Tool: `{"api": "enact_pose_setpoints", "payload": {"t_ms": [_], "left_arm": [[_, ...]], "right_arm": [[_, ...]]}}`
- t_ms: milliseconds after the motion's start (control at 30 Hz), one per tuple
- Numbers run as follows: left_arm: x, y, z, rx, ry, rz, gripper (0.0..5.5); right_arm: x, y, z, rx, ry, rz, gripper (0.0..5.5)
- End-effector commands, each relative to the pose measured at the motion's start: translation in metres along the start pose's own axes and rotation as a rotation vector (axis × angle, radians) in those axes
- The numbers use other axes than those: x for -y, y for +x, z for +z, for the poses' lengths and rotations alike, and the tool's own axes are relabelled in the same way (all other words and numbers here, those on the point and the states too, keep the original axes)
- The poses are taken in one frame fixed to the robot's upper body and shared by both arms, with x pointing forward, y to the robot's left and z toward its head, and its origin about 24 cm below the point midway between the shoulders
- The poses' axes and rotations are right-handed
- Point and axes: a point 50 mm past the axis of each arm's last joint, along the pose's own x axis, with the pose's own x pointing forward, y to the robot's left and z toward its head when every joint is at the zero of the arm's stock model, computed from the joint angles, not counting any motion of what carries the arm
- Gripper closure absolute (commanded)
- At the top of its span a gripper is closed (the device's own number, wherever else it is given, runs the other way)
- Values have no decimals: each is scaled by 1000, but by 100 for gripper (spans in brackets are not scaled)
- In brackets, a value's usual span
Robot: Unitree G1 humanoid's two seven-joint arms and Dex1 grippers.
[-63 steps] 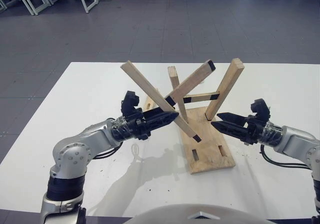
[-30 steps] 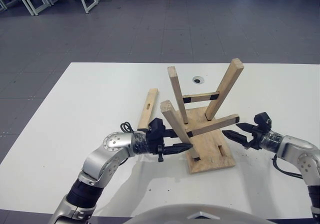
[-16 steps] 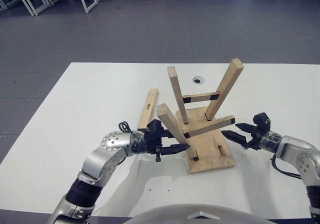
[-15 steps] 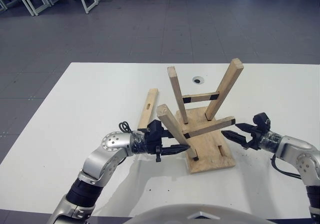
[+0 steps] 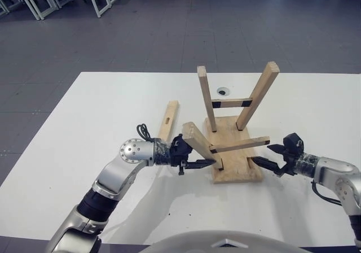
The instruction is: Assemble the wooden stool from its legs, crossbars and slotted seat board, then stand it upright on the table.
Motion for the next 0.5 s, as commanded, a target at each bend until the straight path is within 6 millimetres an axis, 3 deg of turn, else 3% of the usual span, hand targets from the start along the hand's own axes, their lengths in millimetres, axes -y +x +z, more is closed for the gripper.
{"api": "enact_pose_setpoints", "payload": {"t_ms": [33,267,333,500], "left_arm": [[5,-18,-36,-362,-133,7,345],[5,-12,-32,-353,-171,-35,345],[7,-13,-41,-379,-157,-22,345],[35,-12,-71,-504,-131,-79,345]], "right_arm": [[1,2,-8,-53,-70,-32,31],[-9,15,-17,-71,-114,-28,31],[-11,17,-17,-68,-115,-24,31],[-12,18,-15,-60,-116,-19,31]]}}
